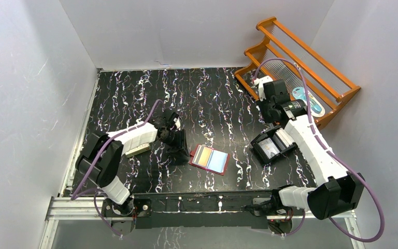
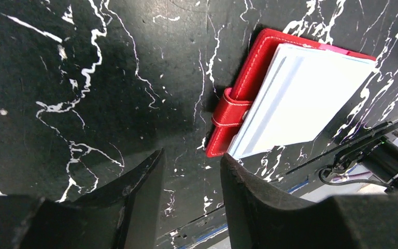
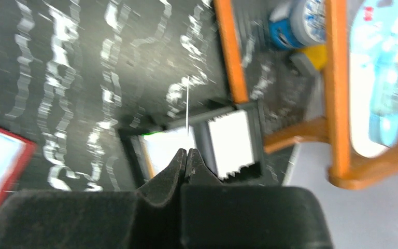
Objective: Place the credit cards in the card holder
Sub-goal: Adjust the card holder at the center of the board.
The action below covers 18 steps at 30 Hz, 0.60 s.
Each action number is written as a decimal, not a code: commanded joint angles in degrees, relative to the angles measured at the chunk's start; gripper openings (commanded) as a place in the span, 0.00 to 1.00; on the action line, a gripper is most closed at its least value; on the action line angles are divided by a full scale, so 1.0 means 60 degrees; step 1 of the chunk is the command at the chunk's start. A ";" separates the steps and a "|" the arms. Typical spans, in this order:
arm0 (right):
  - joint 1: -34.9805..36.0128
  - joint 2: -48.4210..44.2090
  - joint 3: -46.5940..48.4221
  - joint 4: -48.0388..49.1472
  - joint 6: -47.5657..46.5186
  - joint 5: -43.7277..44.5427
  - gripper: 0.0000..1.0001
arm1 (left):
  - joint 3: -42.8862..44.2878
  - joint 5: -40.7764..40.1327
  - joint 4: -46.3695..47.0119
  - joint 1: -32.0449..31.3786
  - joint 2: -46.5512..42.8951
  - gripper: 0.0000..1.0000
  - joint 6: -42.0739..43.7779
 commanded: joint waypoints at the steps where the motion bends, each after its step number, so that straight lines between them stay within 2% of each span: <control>1: -0.0048 -0.0029 0.0597 0.1085 0.1982 -0.2689 0.00 | 0.0455 0.0352 0.0008 0.0076 0.0197 0.42 0.0162; 8: -0.0026 -0.0085 -0.0400 0.2547 0.5402 -0.5552 0.00 | 0.0219 0.0540 0.0362 0.0080 0.0475 0.43 0.0198; 12: 0.0002 -0.0080 -0.1702 0.4040 0.7091 -0.7532 0.00 | -0.0242 0.1359 0.1110 0.0074 0.0511 0.43 -0.0206; 15: 0.0231 -0.0132 -0.2594 0.4637 0.7877 -0.7658 0.00 | -0.0499 0.1686 0.1448 0.0048 0.0458 0.39 -0.0530; 18: 0.1256 -0.0211 -0.4375 0.6177 0.8955 -0.7712 0.00 | -0.0954 0.1850 0.2069 -0.0269 0.0318 0.37 -0.1224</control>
